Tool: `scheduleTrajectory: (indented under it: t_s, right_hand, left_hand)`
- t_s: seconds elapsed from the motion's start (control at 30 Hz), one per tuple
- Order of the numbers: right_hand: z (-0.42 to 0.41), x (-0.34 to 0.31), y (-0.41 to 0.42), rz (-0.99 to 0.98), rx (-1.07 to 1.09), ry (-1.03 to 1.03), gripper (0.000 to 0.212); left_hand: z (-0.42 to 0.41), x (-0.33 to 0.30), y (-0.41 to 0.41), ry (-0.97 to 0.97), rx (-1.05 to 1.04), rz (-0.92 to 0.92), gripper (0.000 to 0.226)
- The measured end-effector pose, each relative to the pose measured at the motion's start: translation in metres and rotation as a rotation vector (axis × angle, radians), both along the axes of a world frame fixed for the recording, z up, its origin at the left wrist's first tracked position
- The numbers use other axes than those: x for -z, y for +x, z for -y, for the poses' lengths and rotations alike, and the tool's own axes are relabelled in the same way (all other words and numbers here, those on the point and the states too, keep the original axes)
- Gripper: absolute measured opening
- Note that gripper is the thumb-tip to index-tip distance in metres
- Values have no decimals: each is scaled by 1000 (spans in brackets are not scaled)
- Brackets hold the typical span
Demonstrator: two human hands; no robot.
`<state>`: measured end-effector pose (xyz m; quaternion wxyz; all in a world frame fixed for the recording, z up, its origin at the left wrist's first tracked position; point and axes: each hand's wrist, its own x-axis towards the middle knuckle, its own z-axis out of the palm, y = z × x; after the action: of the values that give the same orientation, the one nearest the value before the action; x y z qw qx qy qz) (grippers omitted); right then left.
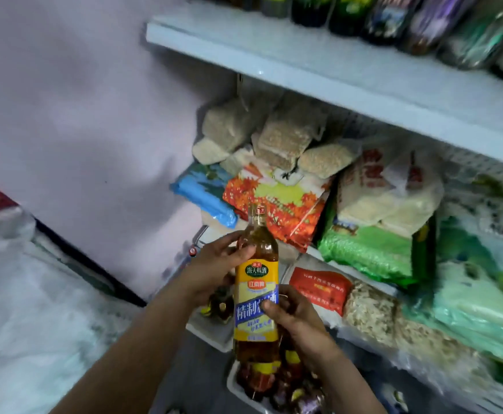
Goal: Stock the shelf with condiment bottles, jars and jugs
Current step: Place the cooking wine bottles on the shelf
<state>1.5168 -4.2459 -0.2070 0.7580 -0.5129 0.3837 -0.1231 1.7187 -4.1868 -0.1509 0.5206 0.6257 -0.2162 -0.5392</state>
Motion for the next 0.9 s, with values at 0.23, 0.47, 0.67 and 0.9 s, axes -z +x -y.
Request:
scheduleTrajectory:
  t_s: [0.23,0.47,0.67,0.9]
  right_hand:
    - [34,-191,37,205,-30,-273,54]
    - [66,-292,112,275,3,-544,42]
    - [111,-319,213,312,98,-623,39]
    - [169,-327,334,294,214,-641,46]
  left_hand:
    - [8,-210,20,-227,52,213,55]
    - [34,-309,88,-356,14,365,54]
    - [84,-331,186,-408,12,393,53]
    - [149,-355,293,-433,68,355,47]
